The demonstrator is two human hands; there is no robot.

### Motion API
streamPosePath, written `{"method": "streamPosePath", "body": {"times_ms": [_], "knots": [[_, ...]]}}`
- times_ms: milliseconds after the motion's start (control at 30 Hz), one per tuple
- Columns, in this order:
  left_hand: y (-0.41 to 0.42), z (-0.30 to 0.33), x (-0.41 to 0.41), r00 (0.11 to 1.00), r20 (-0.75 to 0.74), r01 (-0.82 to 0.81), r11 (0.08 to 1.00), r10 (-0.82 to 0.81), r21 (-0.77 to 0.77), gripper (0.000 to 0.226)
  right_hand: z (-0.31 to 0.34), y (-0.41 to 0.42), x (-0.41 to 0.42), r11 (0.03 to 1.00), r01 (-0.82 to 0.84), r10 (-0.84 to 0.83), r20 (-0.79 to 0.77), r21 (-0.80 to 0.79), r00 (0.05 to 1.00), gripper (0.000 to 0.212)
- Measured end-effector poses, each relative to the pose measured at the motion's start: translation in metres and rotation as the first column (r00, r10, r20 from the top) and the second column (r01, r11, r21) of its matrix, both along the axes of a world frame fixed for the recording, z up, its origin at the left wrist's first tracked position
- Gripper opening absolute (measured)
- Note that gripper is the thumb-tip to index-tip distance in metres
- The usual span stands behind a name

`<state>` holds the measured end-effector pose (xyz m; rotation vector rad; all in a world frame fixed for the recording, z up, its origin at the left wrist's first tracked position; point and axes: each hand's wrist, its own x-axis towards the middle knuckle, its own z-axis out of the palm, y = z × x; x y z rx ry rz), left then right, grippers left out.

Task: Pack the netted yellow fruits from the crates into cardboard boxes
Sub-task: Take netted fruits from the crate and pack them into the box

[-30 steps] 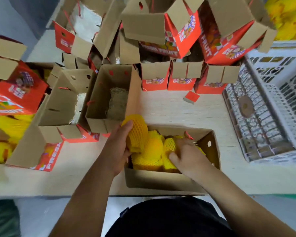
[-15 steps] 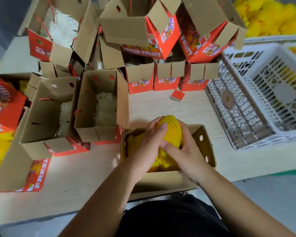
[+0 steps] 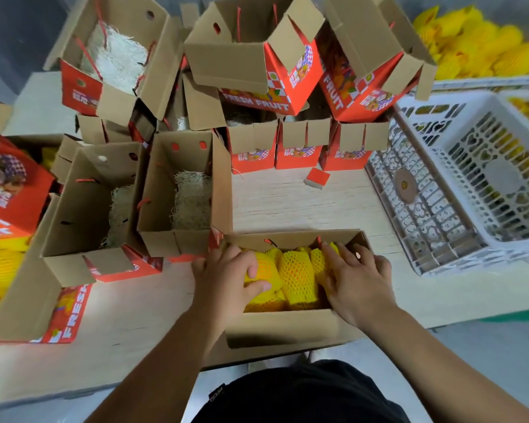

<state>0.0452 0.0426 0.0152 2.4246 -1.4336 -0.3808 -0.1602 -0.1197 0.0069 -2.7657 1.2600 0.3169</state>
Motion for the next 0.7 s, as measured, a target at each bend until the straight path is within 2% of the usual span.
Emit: {"method": "streamPosePath", "body": {"times_ms": [67,133,167,200,233,267,300,333,367,400,433,467,533,567,700], "knots": [[-0.008,-0.001,-0.004,0.999,0.031,-0.02,1.0,0.019,0.01,0.037,0.006,-0.011,0.001,0.999,-0.041,0.042,-0.053,0.006,0.998,0.065],[-0.016,-0.002,-0.008,0.999,0.031,-0.006,1.0,0.007,-0.029,0.035,0.011,-0.02,-0.001,0.997,-0.067,0.066,0.011,0.049,0.998,0.06],[-0.019,-0.001,-0.009,1.0,-0.019,-0.022,0.997,0.021,-0.071,0.034,0.013,-0.024,-0.005,0.996,-0.039,0.028,0.13,0.082,0.991,0.055],[-0.018,0.001,-0.009,0.993,-0.103,-0.069,0.989,0.056,-0.132,0.031,0.014,-0.025,-0.009,0.994,0.007,-0.043,0.326,0.112,0.944,0.05],[-0.014,0.0,-0.009,0.978,-0.171,-0.153,0.965,0.118,-0.212,0.029,0.011,-0.024,-0.015,0.989,0.055,-0.122,0.535,0.138,0.836,0.044],[-0.009,-0.002,-0.008,0.951,-0.235,-0.266,0.919,0.201,-0.29,0.028,0.006,-0.023,-0.021,0.979,0.108,-0.197,0.661,0.174,0.724,0.042],[-0.001,-0.005,-0.007,0.904,-0.289,-0.398,0.866,0.315,-0.303,0.033,0.001,-0.024,-0.026,0.955,0.158,-0.29,0.686,0.249,0.668,0.044],[0.008,-0.008,-0.006,0.828,-0.379,-0.519,0.821,0.414,-0.237,0.043,-0.001,-0.027,-0.029,0.903,0.194,-0.407,0.619,0.383,0.672,0.053],[0.019,-0.012,-0.006,0.734,-0.489,-0.588,0.802,0.472,-0.108,0.052,-0.004,-0.03,-0.032,0.819,0.198,-0.499,0.498,0.539,0.71,0.062],[0.03,-0.015,-0.009,0.641,-0.58,-0.583,0.81,0.502,0.056,0.05,-0.003,-0.033,-0.032,0.734,0.186,-0.538,0.391,0.653,0.747,0.065],[0.039,-0.015,-0.015,0.579,-0.639,-0.524,0.831,0.507,0.185,0.034,-0.004,-0.036,-0.03,0.703,0.171,-0.535,0.356,0.69,0.766,0.061],[0.044,-0.013,-0.02,0.581,-0.636,-0.457,0.85,0.507,0.26,0.015,0.0,-0.039,-0.029,0.717,0.171,-0.522,0.359,0.676,0.773,0.052],[0.047,-0.01,-0.026,0.69,-0.512,-0.439,0.858,0.512,0.267,0.028,0.01,-0.04,-0.027,0.755,0.174,-0.5,0.384,0.632,0.776,0.035],[0.047,-0.003,-0.028,0.715,-0.475,-0.446,0.858,0.513,0.255,0.032,0.014,-0.041,-0.026,0.767,0.154,-0.487,0.409,0.623,0.772,0.034],[0.06,0.013,-0.03,0.711,-0.438,-0.499,0.833,0.551,0.237,0.039,0.039,-0.046,-0.023,0.827,0.075,-0.38,0.457,0.557,0.804,0.032]]}}
